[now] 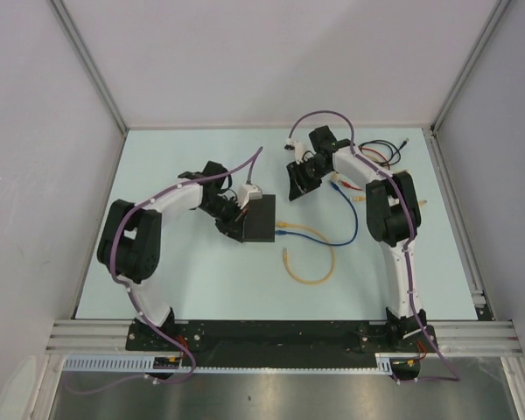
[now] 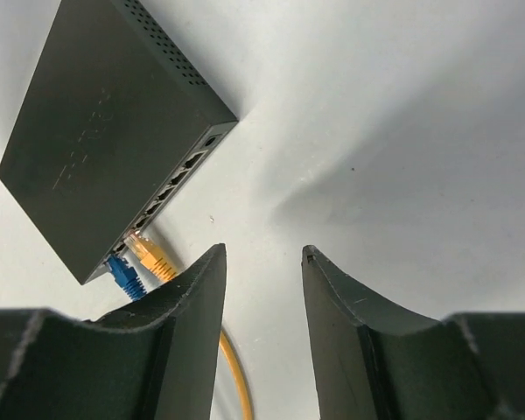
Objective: Pull the plug from the switch port
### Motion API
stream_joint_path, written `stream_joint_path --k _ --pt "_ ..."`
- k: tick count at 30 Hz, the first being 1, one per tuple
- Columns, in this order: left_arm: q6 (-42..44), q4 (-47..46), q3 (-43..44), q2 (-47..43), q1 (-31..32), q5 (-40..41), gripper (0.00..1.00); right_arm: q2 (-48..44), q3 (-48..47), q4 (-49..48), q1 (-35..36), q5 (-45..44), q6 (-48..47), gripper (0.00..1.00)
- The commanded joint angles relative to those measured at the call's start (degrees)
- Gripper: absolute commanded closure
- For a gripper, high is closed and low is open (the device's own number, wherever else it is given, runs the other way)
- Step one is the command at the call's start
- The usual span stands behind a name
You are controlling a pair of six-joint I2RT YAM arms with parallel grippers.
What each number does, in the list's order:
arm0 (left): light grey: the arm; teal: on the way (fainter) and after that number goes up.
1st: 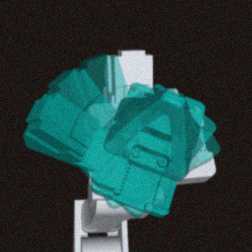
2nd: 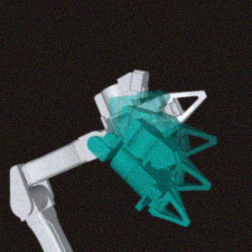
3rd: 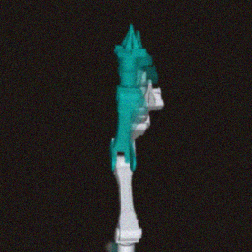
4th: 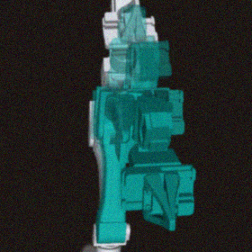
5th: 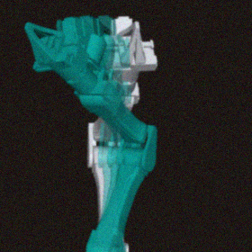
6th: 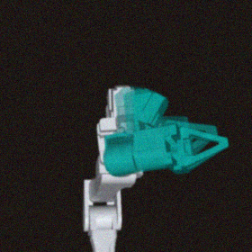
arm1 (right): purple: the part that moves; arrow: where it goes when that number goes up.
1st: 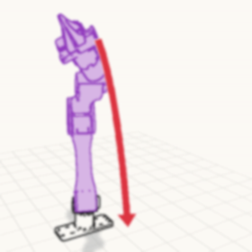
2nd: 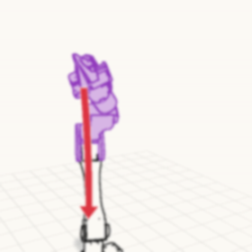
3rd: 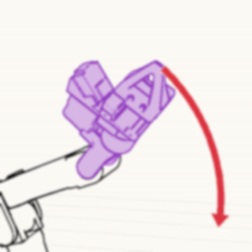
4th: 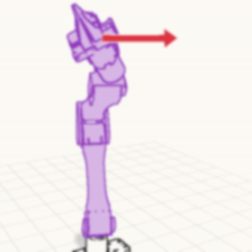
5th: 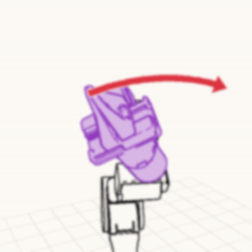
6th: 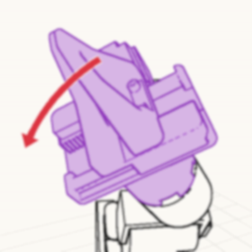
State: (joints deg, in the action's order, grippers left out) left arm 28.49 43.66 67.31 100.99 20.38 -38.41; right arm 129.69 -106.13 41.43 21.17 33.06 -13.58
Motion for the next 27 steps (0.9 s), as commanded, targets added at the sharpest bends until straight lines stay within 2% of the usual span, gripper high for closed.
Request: stream_joint_path --k 1,6,10,15,16,19,22,25,27 --pt "6.40 4.59 5.20 5.08 0.10 -2.37 1.00 -2.95 -0.13 -1.00 0.63 0.43 0.22 0.55" --pt "6.84 2.31 6.17 7.12 0.10 0.18 1.00 -2.69 -0.92 -1.00 0.89 -0.45 -0.04 0.54" --pt "4.31 -3.29 5.99 6.85 0.10 1.93 1.00 -2.51 -0.84 -0.74 0.80 -0.36 -0.21 0.55" --pt "-1.50 -12.62 4.76 4.40 -0.08 12.90 1.00 -1.63 -1.45 -0.65 0.63 -0.36 -0.22 0.55" --pt "-1.60 -13.16 4.94 3.96 -0.34 13.01 1.00 -1.46 -1.63 -0.65 0.54 -0.19 -0.21 0.55" --pt "0.06 -11.24 5.55 2.37 -0.61 9.78 1.00 -0.93 -2.50 -0.21 0.37 1.04 -0.21 0.55" --pt "1.65 -6.58 6.34 1.32 -0.61 3.89 0.99 -0.32 -3.12 0.76 -0.51 6.03 -0.57 0.55" --pt "-0.61 -4.55 7.40 1.14 -0.61 0.46 0.99 0.91 -3.21 1.54 -1.57 14.90 -0.65 0.53" --pt "-3.16 -6.21 7.66 1.31 -0.61 -0.17 0.99 1.62 -3.30 2.34 -1.66 17.03 -1.87 0.52"
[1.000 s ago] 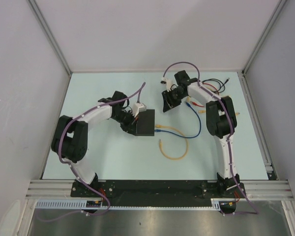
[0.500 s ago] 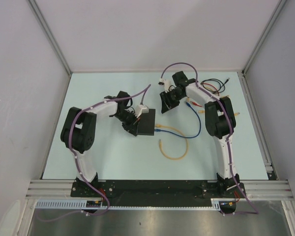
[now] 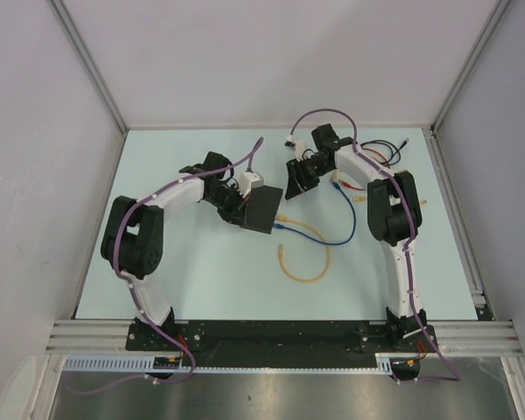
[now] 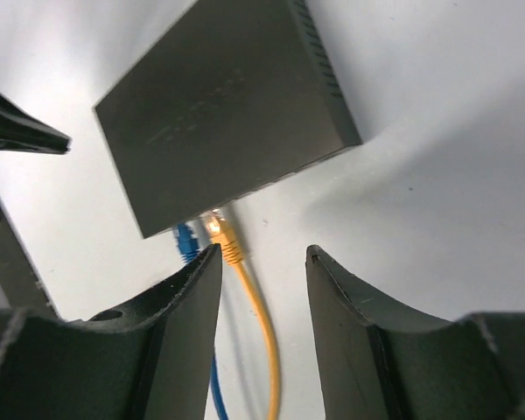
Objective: Pull the plug from the switch port
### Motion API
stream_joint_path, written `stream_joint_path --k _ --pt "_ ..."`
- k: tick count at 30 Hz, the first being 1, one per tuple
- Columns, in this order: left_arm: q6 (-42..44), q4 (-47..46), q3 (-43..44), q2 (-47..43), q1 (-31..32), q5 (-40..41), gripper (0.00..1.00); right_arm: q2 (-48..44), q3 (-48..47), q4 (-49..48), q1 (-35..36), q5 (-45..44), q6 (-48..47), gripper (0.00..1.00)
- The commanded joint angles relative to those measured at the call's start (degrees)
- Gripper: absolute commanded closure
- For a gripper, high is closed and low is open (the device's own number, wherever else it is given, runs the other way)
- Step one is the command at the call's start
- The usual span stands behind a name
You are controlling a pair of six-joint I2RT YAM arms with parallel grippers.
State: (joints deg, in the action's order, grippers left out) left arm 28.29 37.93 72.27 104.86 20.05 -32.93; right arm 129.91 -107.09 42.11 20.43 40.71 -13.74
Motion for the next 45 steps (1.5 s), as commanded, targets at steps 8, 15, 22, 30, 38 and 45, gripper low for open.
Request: stream_joint_path --k 8,15,22,30,38,45 --pt "-13.88 -5.24 4.19 3.85 -0.19 1.18 1.00 5.96 -3.21 4.21 -0.04 12.73 -3.05 0.54" --pt "-13.61 -5.68 5.86 6.85 -0.02 4.89 1.00 7.73 -4.18 5.18 0.75 12.73 -4.19 0.55" --pt "-14.23 -6.29 4.90 7.99 0.60 6.29 1.00 9.31 -4.36 6.58 1.90 12.91 -6.48 0.56" --pt "-13.62 -6.29 4.55 7.38 1.83 7.09 1.00 10.63 -4.88 8.08 2.78 13.69 -8.76 0.59" --pt "-13.53 -6.47 3.76 7.20 2.62 8.05 1.00 12.47 -5.68 8.96 3.74 13.35 -9.91 0.65" --pt "-13.18 -6.73 3.14 6.76 3.24 8.58 1.00 13.44 -5.85 8.43 3.75 12.38 -9.82 0.76"
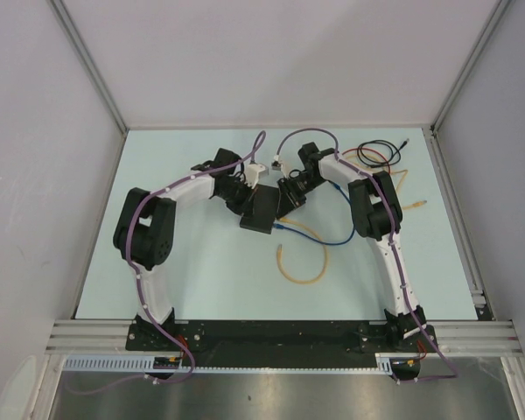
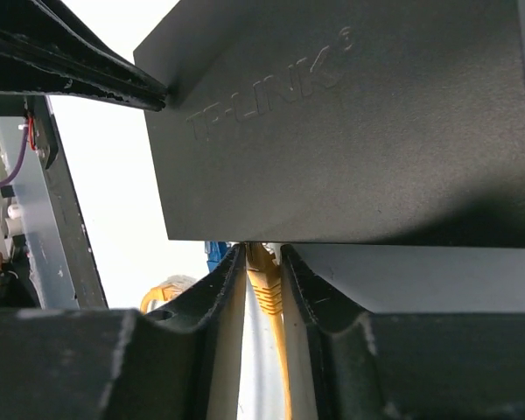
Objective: Pull the plug from the switch port
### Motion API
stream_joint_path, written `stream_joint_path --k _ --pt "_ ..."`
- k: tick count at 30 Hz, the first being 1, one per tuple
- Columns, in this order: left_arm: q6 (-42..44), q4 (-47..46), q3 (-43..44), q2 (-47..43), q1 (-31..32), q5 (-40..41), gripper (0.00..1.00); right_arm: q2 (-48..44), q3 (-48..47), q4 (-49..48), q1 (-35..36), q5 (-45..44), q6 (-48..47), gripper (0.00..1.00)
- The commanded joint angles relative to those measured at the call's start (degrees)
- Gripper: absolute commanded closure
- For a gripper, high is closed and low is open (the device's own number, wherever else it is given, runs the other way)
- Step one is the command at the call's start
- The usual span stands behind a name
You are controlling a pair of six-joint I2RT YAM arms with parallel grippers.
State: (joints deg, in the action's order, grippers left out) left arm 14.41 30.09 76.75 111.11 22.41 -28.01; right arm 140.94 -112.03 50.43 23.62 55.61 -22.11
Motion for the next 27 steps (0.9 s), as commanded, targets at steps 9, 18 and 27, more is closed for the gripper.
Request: stream_joint_path --k 9,18,27 --pt "0.62 0.85 -1.43 0.77 1.32 3.84 1.00 2.67 0.93 -2.01 0.38 -7.27 -0.22 0.95" --pt "0.70 0.94 -1.43 0.86 1.58 3.49 1.00 2.75 -0.91 0.71 0.65 -7.28 -2.49 1.00" --pt "0.79 1.11 -1.95 0.69 1.67 3.22 1.00 4.34 -4.43 10.39 -2.00 3.98 -6.90 1.00"
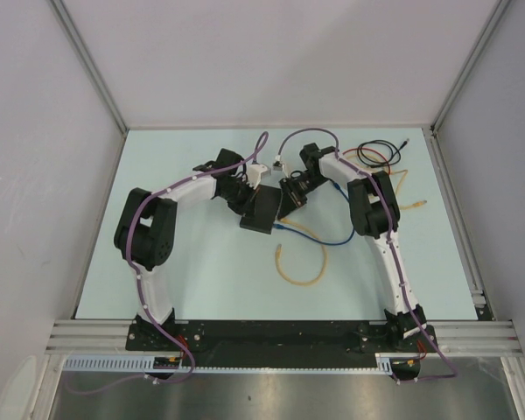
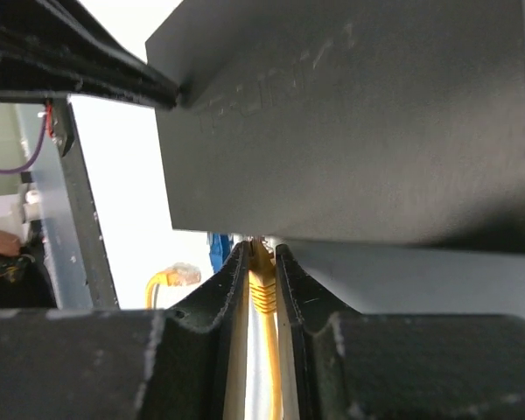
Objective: Pull the plug from the switch port
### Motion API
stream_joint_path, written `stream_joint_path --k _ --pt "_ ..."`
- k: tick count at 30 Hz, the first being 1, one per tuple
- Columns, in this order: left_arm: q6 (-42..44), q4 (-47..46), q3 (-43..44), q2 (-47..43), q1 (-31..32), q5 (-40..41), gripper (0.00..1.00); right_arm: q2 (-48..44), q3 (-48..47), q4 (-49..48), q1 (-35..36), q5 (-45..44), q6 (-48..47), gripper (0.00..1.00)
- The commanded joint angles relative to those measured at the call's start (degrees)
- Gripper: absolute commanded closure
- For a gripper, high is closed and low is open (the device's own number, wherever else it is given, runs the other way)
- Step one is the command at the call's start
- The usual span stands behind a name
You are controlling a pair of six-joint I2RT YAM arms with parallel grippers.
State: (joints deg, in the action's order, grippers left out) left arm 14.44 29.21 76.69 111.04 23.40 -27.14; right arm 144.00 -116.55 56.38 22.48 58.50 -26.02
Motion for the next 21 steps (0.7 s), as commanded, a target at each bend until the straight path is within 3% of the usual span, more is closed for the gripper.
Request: stream_joint_path --k 1,6,19,21 --pt "0.77 1.99 -1.89 0.75 0.77 2.26 1.00 1.28 0.53 4.53 -1.03 0.74 -3.07 1.00" --pt "0.86 2.52 -1.54 1.02 0.86 2.00 1.00 1.19 3.08 4.62 -1.39 -1.20 -3.60 1.00" --pt "0.86 2.25 -1.10 1.37 1.48 2.00 1.00 1.28 -1.22 3.92 -0.86 -3.12 -2.28 1.00" --pt "0.86 2.34 -1.36 1.19 1.48 2.17 1.00 -0.30 -1.57 2.34 -0.86 -4.62 -1.14 0.91"
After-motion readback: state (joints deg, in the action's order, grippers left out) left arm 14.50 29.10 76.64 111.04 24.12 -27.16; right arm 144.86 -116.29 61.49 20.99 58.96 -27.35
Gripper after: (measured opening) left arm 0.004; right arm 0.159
